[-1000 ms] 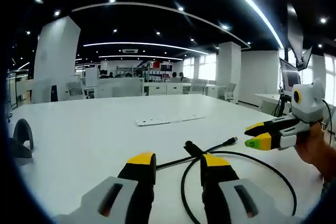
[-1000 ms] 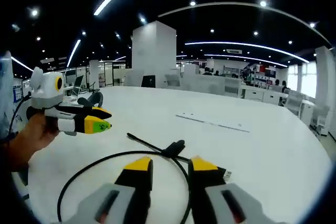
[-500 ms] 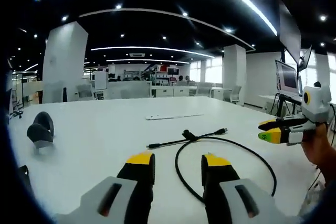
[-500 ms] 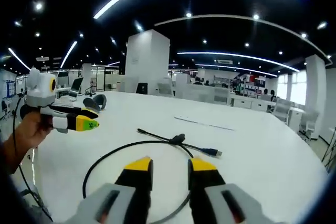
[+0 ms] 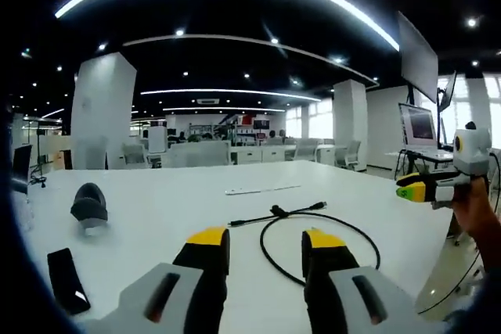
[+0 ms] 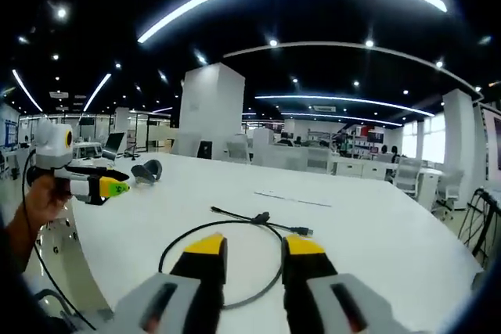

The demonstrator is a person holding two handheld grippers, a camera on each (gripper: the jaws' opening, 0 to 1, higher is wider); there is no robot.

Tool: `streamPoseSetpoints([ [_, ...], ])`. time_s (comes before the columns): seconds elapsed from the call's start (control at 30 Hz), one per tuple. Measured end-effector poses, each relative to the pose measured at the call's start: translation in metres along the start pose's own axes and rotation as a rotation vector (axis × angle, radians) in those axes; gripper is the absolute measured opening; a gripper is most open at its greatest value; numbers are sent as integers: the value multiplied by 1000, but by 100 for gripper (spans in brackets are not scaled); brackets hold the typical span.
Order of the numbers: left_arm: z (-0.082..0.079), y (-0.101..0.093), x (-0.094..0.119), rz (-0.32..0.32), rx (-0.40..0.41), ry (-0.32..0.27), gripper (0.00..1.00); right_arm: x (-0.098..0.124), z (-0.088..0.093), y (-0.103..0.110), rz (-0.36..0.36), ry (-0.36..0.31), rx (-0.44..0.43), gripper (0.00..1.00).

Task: Find the charging cable on the desk, coil it up and secure with Velcro.

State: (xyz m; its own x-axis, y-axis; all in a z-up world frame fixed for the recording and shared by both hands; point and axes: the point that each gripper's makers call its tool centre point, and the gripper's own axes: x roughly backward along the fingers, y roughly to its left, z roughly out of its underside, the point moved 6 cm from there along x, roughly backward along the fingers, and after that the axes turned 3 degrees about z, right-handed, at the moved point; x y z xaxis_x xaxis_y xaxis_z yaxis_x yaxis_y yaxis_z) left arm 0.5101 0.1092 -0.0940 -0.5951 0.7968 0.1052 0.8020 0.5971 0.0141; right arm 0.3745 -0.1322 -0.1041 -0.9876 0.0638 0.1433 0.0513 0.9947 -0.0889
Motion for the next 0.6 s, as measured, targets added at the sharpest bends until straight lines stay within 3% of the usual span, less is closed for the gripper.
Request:
streamPoseSetpoints([
  [0.1,2,3,8,-9,6,22,36,6,7,2,12,20,-4,31],
  [0.33,7,18,6,-61,7,-11,36,6,11,-2,7,36,3,31],
  [0.6,28,19,4,-61,37,17,35,4,14,-11,20,40,-8,31],
])
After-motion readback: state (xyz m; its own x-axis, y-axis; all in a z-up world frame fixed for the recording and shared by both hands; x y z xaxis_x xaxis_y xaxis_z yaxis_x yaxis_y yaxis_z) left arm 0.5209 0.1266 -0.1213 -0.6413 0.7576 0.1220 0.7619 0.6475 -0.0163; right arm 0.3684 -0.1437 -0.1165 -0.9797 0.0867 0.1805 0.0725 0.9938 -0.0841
